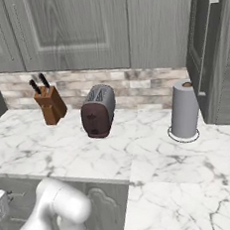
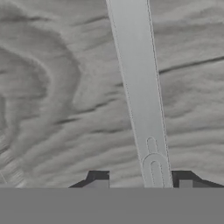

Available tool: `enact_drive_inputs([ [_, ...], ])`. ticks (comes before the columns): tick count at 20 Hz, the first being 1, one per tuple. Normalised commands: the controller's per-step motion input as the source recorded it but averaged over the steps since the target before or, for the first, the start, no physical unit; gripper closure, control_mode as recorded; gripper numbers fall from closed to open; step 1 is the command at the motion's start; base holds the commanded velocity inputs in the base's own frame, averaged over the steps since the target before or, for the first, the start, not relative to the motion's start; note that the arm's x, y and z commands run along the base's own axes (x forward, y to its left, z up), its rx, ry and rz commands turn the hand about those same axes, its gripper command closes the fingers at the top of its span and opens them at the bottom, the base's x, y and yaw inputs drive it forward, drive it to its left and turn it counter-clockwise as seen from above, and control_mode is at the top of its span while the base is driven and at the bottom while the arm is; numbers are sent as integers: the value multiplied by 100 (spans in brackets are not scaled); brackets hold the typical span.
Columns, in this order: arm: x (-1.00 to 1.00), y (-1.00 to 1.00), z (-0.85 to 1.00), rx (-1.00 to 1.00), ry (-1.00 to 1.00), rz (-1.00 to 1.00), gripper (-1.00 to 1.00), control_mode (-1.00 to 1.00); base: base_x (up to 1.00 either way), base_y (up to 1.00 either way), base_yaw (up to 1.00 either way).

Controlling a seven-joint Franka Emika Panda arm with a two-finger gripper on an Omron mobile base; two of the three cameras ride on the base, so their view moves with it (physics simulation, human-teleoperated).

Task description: Take the tongs from the drawer on the left and place them on the dining counter next to the tray containing the hot dog.

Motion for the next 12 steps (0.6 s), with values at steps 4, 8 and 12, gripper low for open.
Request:
enact_drive_inputs([
  [4,-58,91,-52,-4,0,11,100,-100,0,0,0],
  [8,-60,94,-50,-4,0,9,100,-100,0,0,0],
  [12,-56,86,-46,-1,0,7,100,-100,0,0,0],
])
